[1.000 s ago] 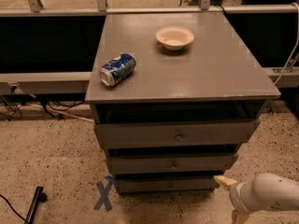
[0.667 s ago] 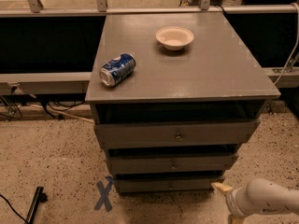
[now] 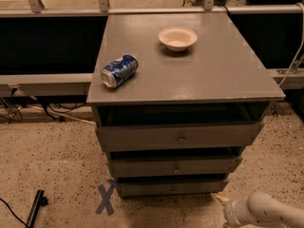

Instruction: Open bottom drawer

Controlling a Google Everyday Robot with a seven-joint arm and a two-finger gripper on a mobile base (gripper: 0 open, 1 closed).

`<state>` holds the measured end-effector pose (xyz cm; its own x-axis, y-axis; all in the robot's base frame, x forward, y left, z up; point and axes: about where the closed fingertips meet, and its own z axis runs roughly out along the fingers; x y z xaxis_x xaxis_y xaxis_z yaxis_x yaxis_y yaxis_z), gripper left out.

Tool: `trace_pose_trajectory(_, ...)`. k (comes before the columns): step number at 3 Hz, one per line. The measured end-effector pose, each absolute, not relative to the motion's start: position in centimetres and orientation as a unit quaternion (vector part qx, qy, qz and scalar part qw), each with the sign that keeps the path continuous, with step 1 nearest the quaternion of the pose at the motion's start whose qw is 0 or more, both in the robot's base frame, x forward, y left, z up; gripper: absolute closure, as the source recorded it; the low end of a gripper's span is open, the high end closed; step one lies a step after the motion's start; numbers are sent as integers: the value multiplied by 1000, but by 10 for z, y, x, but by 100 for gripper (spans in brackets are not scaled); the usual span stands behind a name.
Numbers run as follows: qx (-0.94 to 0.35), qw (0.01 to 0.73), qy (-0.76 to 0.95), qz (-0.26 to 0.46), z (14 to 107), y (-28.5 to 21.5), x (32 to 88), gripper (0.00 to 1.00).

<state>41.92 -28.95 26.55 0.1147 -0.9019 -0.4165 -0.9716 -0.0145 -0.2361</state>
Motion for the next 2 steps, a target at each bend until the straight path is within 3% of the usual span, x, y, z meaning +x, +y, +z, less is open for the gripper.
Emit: trace_pose_trajectory(2,-694,274,660,89,229,-252,456,0)
